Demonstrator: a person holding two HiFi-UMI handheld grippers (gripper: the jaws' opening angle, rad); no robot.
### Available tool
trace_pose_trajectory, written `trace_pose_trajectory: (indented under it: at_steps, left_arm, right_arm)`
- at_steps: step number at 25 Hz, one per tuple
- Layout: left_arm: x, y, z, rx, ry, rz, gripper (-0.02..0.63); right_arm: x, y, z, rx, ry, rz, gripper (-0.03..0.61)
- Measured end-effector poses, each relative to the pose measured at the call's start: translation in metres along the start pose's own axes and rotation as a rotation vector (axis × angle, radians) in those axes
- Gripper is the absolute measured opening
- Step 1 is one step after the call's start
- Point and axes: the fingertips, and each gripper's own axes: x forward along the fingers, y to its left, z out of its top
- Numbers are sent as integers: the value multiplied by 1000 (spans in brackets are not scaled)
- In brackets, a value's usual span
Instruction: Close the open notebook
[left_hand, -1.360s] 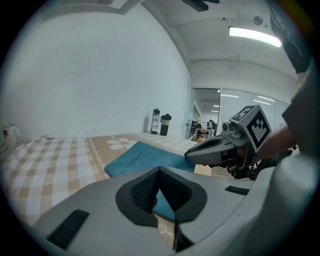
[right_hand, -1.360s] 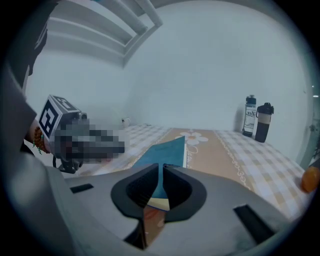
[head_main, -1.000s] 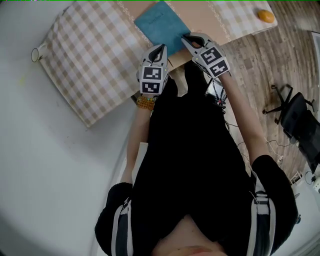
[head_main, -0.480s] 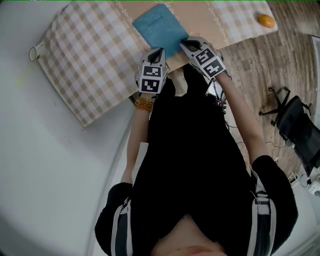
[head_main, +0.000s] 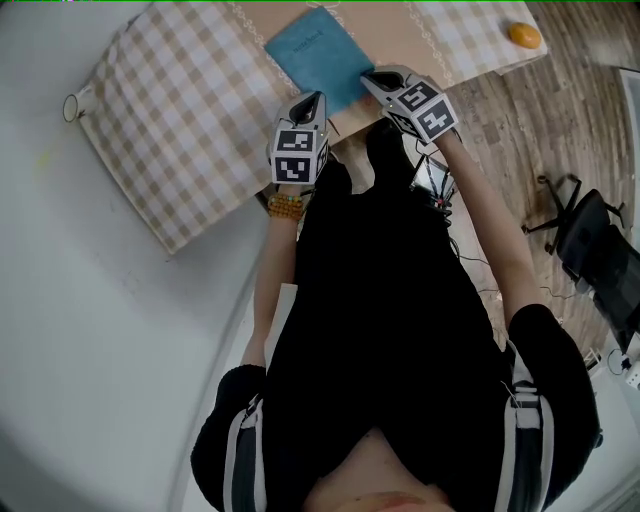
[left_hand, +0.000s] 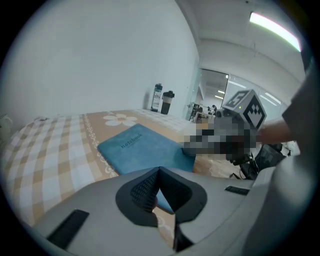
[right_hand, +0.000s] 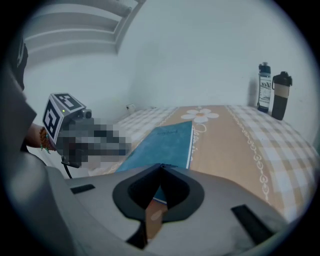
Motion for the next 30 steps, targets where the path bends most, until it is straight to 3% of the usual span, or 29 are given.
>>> trace_pose_trajectory:
  at_steps: [4, 14, 17, 25, 30]
  left_arm:
    - [-33, 13, 34, -25, -153, 51, 6]
    - [-135, 31, 107, 38, -509, 152, 6]
    - [-165, 29, 118, 55, -580, 178, 6]
    - [-210, 24, 153, 90, -743, 257, 6]
    - [-235, 24, 153, 131, -745, 317, 6]
  right_arm:
    - [-18, 16, 35, -29, -116, -12, 6]
    - [-63, 89, 130, -169, -403, -53, 5]
    - [-81, 109, 151, -190, -514, -76, 5]
    - [-128, 116, 189, -230, -686, -205, 5]
    - [-150, 133, 202, -225, -812, -241, 5]
